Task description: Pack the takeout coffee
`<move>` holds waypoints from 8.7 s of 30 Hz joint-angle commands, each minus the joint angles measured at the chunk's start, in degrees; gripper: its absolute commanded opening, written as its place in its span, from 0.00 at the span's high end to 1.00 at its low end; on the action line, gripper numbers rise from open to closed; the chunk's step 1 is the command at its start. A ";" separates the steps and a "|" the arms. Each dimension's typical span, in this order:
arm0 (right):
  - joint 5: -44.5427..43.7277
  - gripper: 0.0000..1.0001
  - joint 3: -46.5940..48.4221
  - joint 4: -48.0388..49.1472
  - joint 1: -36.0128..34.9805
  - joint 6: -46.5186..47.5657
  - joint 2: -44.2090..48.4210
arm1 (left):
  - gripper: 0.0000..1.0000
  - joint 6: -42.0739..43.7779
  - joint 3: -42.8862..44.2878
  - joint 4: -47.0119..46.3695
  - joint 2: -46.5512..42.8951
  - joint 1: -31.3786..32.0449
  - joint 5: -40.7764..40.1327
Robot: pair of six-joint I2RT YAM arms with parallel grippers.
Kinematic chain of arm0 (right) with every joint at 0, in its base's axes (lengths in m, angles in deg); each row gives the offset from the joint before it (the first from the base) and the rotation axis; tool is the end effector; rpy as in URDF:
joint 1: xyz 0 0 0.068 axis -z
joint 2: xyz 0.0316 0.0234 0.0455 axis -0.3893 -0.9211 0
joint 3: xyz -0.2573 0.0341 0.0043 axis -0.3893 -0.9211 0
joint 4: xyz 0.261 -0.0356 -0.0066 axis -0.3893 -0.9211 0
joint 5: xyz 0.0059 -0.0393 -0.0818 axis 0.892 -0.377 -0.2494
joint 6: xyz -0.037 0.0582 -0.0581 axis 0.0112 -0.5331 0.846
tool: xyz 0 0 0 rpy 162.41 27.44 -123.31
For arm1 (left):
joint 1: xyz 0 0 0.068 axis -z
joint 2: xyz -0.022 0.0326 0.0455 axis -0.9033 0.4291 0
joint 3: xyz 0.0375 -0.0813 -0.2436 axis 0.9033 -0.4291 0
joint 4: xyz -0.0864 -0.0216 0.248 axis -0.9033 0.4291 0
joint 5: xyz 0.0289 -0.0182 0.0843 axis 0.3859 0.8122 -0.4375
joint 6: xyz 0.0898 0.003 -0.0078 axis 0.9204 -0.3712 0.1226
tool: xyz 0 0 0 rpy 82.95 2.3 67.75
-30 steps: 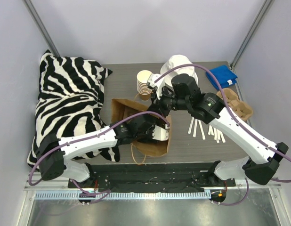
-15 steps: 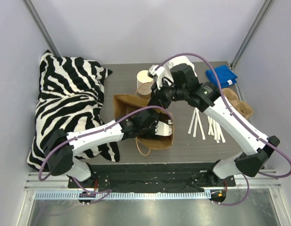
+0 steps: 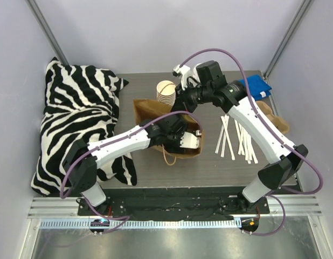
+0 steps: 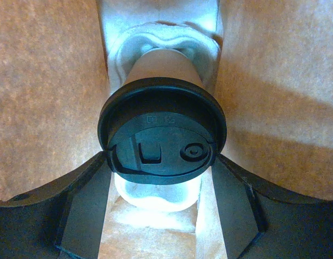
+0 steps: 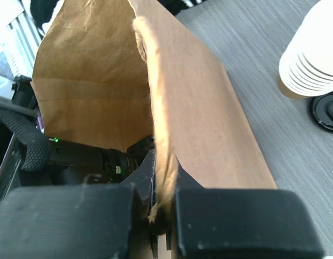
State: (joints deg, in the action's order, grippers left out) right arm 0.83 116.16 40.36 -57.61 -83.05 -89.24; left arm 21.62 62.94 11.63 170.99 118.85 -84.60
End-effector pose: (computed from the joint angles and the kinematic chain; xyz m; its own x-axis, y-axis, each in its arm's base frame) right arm 0.2775 0.2411 0.3861 -0.4286 -0.3821 -0.8187 -0.8579 0.4563 0.2361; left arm 0.2242 -0.3057 0.2125 0.2298 0.8997 -0.3710 0.9026 -0.0544 0.4270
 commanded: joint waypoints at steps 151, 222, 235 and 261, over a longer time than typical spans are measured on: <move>0.90 0.99 17.43 -7.92 7.28 23.22 -11.28 | 0.00 2.01 40.44 28.79 4.91 -4.95 19.84; -10.18 0.22 35.36 6.85 11.32 1.78 -12.08 | 0.00 -55.73 30.78 11.22 -3.88 -56.02 28.63; -21.95 0.34 4.80 -7.56 24.24 6.24 6.20 | 0.00 -56.09 21.11 8.23 -6.17 -59.53 30.47; -28.90 0.66 -16.68 1.31 26.08 12.67 -14.60 | 0.00 -53.45 15.57 10.68 -9.07 -61.29 31.71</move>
State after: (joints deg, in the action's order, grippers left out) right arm -26.86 95.37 37.91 -31.80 -70.24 -101.48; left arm -32.72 78.62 22.91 165.22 58.22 -53.59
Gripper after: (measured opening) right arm 0.339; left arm 0.996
